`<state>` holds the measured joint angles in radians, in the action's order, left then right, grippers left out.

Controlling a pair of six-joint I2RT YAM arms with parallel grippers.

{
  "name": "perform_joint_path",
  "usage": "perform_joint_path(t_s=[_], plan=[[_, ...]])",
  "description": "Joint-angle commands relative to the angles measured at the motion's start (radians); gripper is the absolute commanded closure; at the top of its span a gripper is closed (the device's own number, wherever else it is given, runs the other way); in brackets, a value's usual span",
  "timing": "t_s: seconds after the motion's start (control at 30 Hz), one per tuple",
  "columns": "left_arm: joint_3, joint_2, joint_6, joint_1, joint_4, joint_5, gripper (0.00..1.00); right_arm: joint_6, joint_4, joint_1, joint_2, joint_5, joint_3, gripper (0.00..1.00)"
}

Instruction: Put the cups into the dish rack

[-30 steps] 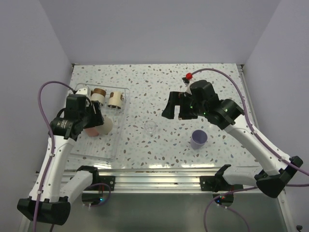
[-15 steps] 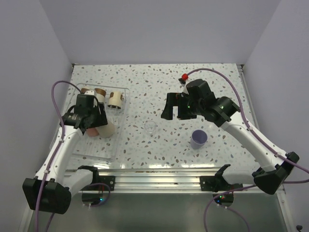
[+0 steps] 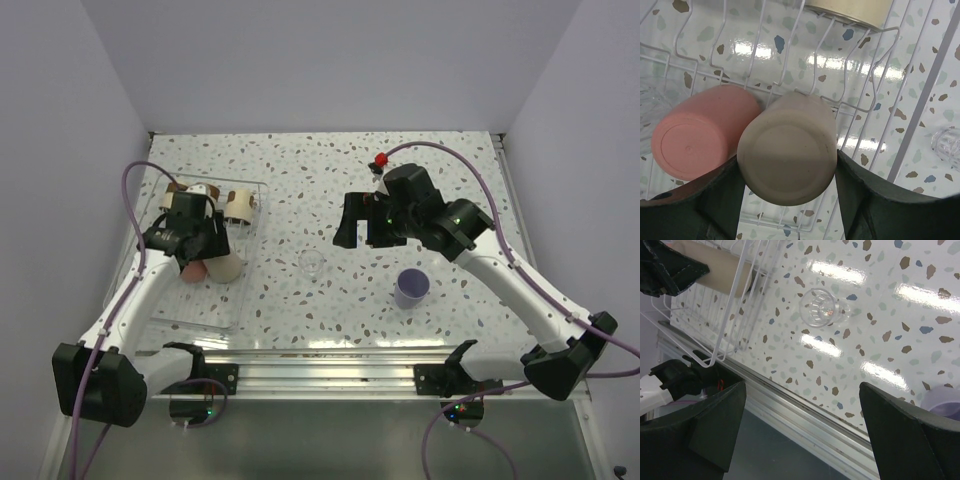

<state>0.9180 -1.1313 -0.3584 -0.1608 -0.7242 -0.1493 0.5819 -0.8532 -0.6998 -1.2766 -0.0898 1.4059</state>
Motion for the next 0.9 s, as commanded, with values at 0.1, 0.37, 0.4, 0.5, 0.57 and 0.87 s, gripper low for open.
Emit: perform_joint_path(t_s=[0.1, 0.37, 0.4, 0.5, 0.57, 0.87], plan=[[0.005, -0.008, -0.01, -0.009, 0.074, -0.001, 0.43, -0.019, 0.014, 0.0, -0.026, 0.012, 0.021, 0.02], [0.03, 0.028, -0.008, -0.011, 0.066, 0.043, 0.0, -0.017, 0.04, 0.0, -0.063, -0.018, 0.027, 0.02], [0.035, 0.033, -0.007, -0.009, 0.06, 0.05, 0.0, -0.017, 0.045, 0.002, -0.072, -0.025, 0.025, 0.02], [0.059, 0.053, -0.013, -0.011, 0.04, 0.057, 0.0, -0.019, 0.058, -0.001, -0.087, -0.031, 0.021, 0.02], [0.09, 0.067, -0.022, -0.009, 0.026, 0.06, 0.0, -0.021, 0.068, -0.003, -0.101, -0.047, 0.016, 0.02], [0.324, 0.102, -0.071, -0.011, -0.096, 0.06, 0.0, -0.036, 0.082, -0.059, -0.292, -0.126, 0.106, 0.08]])
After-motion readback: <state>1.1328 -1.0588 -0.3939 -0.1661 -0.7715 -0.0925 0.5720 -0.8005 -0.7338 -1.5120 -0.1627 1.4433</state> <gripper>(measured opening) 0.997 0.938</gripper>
